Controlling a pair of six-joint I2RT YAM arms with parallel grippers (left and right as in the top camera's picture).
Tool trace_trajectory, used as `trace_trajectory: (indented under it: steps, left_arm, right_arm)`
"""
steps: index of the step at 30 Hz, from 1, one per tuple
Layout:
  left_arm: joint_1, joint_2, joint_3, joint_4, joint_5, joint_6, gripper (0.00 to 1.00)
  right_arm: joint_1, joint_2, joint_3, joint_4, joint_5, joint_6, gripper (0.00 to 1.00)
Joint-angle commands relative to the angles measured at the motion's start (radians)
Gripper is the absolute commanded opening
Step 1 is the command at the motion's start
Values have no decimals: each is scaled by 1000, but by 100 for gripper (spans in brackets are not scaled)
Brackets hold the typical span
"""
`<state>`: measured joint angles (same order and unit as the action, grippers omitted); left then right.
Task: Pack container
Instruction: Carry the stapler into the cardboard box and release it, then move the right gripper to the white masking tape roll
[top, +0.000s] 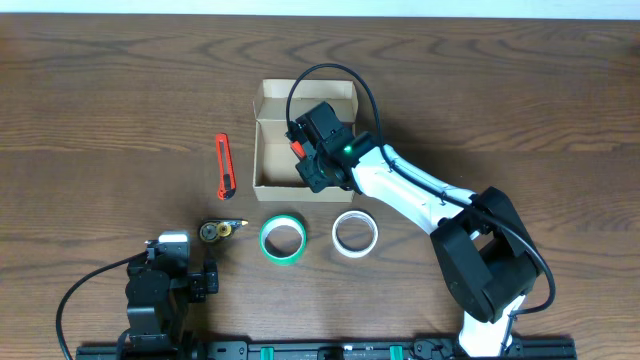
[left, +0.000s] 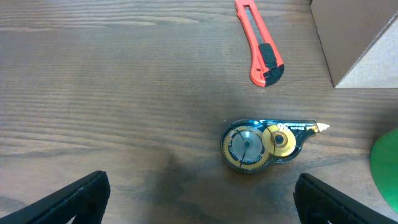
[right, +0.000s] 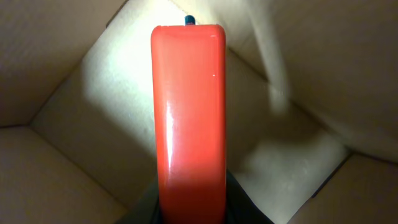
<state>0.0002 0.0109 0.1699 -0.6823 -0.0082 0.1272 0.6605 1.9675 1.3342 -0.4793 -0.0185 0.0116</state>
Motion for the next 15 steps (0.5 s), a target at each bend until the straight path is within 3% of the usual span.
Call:
trace_trajectory:
  steps: [1,5,15]
  left_arm:
    - [7,-6,-11,-1,-14,-16,95]
    - [7,-6,-11,-1,-14,-16,95]
    - [7,-6,-11,-1,-14,-16,95]
  right_arm:
    - [9,37,11,21,19,-21,17]
    - [8,37,11,49,18,-21,28]
    - [8,25,14,35,34,-20,31]
